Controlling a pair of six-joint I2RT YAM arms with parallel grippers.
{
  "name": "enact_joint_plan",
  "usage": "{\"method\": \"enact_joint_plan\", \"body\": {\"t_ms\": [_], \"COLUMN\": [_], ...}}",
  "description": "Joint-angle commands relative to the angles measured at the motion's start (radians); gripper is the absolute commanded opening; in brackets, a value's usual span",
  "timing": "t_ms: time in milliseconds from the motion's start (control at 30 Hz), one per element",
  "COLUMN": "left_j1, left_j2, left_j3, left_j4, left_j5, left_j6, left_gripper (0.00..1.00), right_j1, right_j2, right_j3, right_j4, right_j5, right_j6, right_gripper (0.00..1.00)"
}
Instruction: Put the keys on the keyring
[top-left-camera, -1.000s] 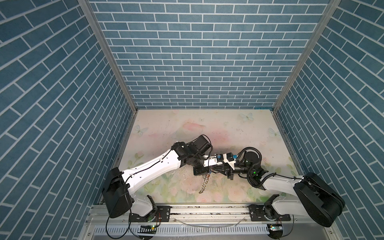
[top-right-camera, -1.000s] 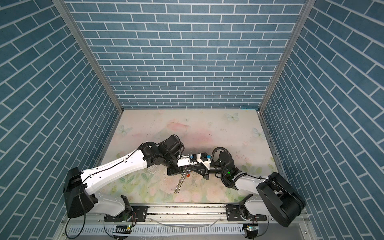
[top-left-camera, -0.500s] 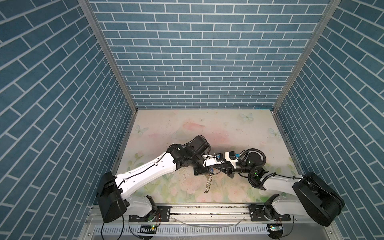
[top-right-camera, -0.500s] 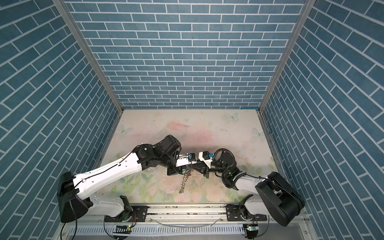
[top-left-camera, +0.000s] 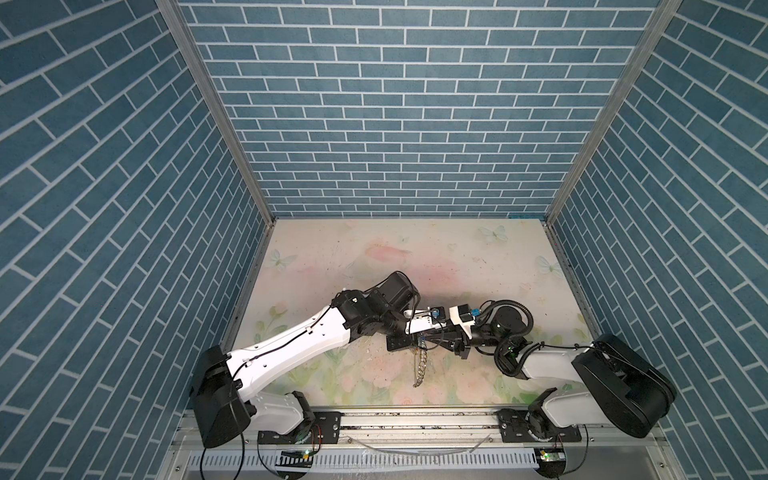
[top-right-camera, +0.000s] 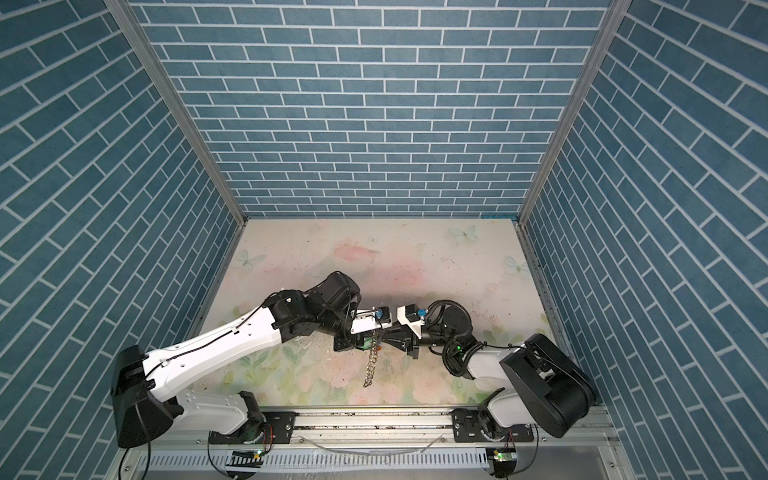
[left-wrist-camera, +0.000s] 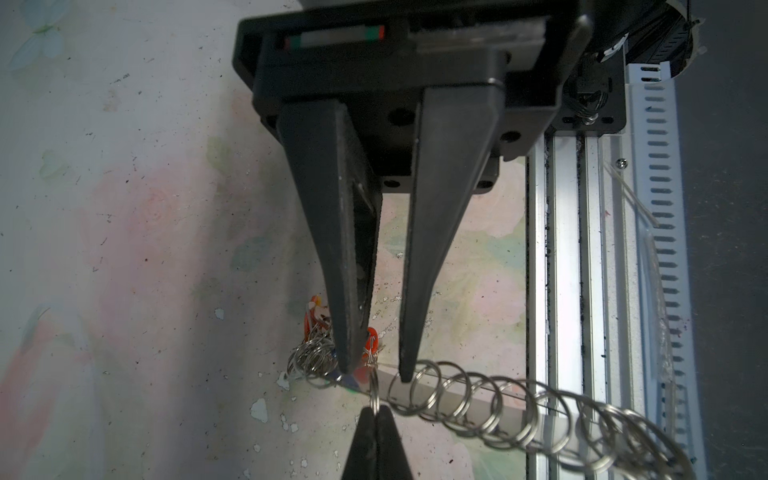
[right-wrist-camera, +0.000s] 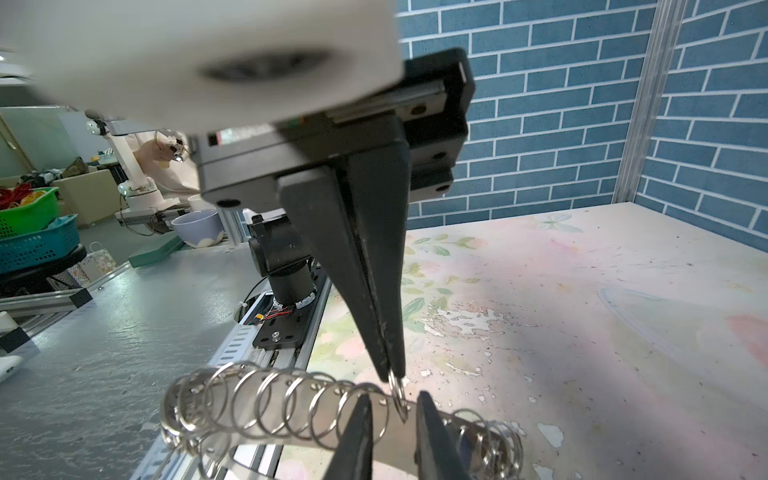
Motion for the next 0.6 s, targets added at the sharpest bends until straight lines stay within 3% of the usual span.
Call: {"method": "enact_joint_plan", "body": {"t_ms": [0,367,567], "left_j1": [-0.005,-0.005,-0.004], "left_j2": [-0.034,-0.040,-0.039], "left_j3": [-0.005,-0.013,-0.017], "left_j4": [0.041,0.060,0.069], "left_j5": [0.032,0.065,0.072], "left_j6": [0.007,0.009,0.006], "left_gripper": [0.00,0.00,0.00], "right_j1": [0.000,0.014,0.019], "right_j2": [0.011,0.023,0.028], "right_j3": [-0.003,0.008,0.015], "right_j4": [0.058,0.058,0.062], "right_j5": [-0.026,-0.025,-0.038], "right_j6": [0.028,0.029,0.033], "right_gripper": [0.20,0.19,0.13]}}
